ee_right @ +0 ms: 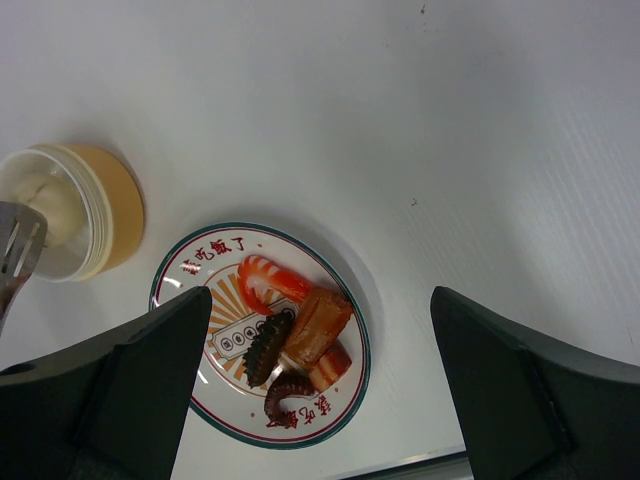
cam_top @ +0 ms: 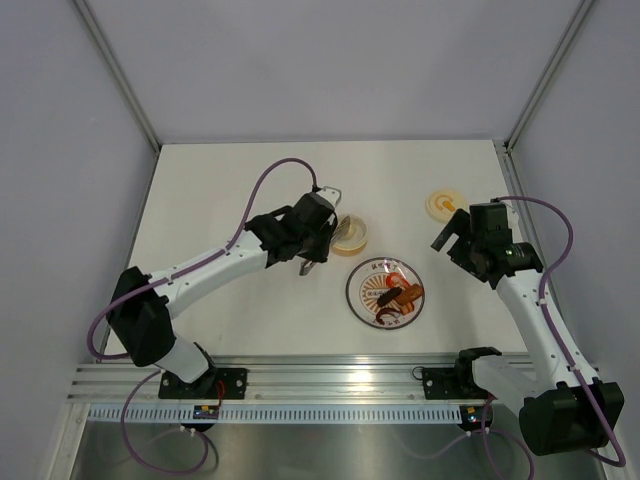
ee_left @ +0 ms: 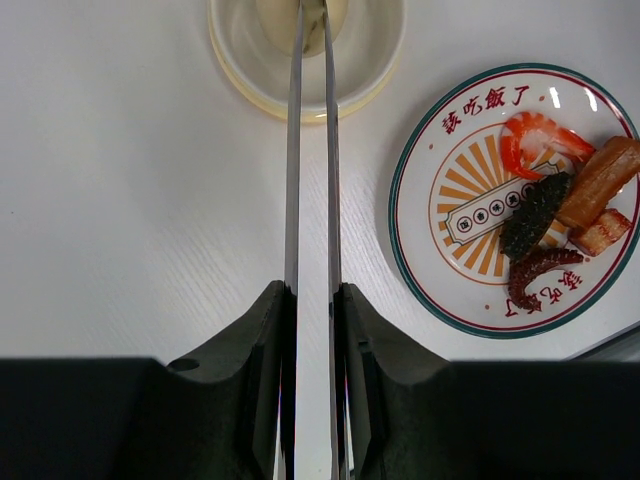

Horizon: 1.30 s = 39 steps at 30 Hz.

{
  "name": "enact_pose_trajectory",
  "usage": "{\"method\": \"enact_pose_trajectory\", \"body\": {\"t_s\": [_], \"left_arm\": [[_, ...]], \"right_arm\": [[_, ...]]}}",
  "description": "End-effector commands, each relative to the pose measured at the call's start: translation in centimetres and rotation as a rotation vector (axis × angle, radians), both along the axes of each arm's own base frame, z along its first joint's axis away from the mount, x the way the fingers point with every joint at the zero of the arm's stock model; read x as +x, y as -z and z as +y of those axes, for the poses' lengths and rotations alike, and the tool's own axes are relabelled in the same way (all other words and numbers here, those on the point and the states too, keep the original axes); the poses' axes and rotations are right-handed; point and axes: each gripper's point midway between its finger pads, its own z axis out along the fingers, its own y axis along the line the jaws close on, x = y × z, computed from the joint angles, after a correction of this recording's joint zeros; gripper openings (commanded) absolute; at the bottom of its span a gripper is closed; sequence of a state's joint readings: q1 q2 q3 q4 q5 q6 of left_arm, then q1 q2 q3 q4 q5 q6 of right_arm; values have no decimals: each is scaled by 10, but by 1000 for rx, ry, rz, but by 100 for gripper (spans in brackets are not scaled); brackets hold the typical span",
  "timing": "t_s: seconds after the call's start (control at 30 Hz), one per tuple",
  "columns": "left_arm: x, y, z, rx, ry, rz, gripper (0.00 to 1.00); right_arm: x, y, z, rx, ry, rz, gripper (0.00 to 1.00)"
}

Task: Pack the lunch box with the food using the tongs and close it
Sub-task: Place the fake food in the packing box.

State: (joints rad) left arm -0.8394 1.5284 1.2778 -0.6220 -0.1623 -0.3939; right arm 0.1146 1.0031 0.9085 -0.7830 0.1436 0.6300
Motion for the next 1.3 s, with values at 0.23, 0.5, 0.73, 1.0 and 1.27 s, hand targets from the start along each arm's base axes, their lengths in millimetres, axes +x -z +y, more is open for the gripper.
{"method": "enact_pose_trajectory", "body": {"t_s": [0.23,0.5,0.73,1.0,1.27], "left_arm": [[9,3,-7,-31,-23,-20,5],[10,4,-6,-26,-27,-20,42],[9,-7,-8,-49,-18,-36,55],[4,-40,-10,-98,2,-89,52],[-4,-68,-8,-129,17,-129,45]], "right_arm": [[2,-7,1,16,0,-36,99],[2,-6,1,17,-1,-34,100],[2,-7,1,18,-1,-36,99],[2,-7,1,18,-1,-36,100],[2,-6,3,24,-3,-32,99]]}}
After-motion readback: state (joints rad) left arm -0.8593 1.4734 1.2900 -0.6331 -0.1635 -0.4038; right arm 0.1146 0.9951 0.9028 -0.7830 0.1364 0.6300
